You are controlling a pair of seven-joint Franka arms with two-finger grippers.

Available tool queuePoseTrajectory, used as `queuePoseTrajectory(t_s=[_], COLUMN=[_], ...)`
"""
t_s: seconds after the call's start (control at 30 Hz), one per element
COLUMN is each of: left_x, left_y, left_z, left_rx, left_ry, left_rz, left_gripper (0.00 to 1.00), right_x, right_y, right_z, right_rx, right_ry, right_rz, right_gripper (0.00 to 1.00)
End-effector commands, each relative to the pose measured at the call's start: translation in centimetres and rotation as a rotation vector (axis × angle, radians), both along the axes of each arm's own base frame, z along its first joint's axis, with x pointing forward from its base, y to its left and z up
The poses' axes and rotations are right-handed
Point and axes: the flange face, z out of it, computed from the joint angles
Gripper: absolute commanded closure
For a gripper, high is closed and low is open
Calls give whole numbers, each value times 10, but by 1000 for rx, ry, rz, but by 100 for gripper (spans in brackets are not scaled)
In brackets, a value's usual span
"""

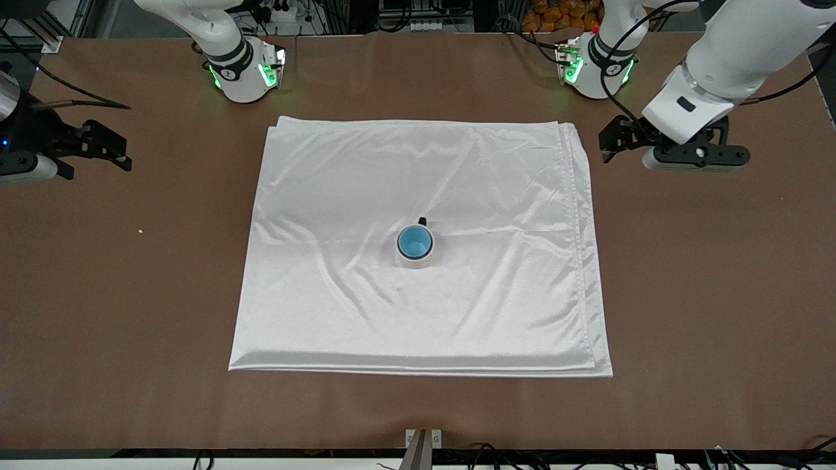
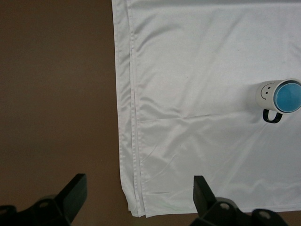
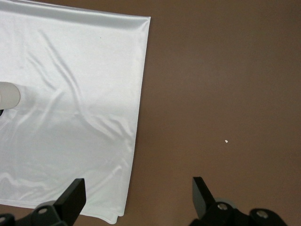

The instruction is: Place blue cup into white mug on cloth

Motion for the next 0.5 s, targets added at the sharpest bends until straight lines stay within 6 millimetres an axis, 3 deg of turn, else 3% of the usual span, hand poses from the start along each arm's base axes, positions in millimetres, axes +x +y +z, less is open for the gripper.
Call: queuePoseTrajectory(t_s=[0.0,0.27,0.47], left_x=[6,35,44], left_y=[17,53,62], left_z=[24,47,52], left_rx=[10,9,20], left_ry=[-2,-25,-19], left_rz=[-34,0,-48], left_gripper=[0,0,0], right_x=[-1,2,3], right_y=[-3,-3,-3], right_z=[2,4,4], right_rx=[11,0,2], right_ry=[4,-24,-28], right_rz=[-24,-21,-22], right_gripper=[0,0,0])
